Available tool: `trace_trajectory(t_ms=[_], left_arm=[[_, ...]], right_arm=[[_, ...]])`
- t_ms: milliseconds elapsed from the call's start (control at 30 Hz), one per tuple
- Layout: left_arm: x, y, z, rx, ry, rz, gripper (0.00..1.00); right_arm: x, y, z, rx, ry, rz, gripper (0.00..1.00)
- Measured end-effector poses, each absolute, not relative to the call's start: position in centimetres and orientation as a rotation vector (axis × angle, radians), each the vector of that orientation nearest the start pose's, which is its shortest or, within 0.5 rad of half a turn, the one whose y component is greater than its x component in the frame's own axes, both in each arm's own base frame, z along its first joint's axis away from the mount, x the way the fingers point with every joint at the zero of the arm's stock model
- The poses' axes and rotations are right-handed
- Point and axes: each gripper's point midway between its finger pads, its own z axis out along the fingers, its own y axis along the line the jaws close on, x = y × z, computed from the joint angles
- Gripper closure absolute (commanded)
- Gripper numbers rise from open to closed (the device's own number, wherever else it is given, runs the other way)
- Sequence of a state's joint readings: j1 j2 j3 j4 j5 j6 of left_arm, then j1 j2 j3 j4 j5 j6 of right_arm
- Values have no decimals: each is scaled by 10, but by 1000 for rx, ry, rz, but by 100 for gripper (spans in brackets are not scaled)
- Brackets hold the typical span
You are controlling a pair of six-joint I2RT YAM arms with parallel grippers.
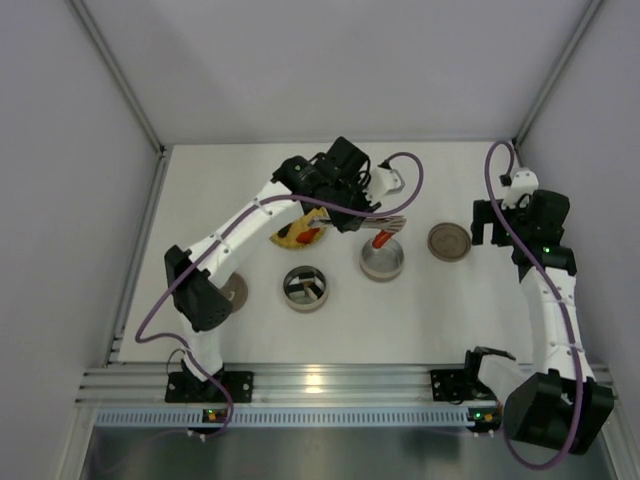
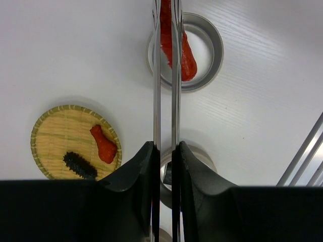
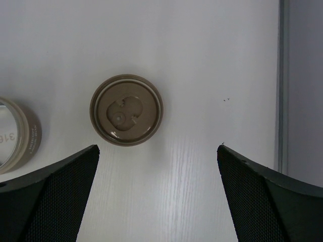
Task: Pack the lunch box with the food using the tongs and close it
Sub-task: Place the fake food in the packing box.
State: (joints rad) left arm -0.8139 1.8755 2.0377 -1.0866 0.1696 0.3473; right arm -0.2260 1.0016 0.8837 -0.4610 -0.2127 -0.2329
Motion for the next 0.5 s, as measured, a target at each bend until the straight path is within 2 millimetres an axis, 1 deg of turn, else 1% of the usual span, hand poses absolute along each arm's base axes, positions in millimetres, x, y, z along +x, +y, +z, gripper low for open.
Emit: trace_trajectory(t_ms=[133, 233, 333, 500], left_arm=[[302, -349, 230, 1448, 2071, -412, 90], [306, -353, 222, 1452, 2076, -412, 87], [307, -355, 214, 1458, 2086, -409, 86], [304, -351, 192, 1477, 2123, -400, 83]], right_arm=[[312, -43, 198, -134, 2128, -22, 1], [312, -41, 198, -138, 2126, -11, 1], [311, -41, 198, -144, 2125, -6, 1], [311, -42, 198, -145, 2125, -7, 1]])
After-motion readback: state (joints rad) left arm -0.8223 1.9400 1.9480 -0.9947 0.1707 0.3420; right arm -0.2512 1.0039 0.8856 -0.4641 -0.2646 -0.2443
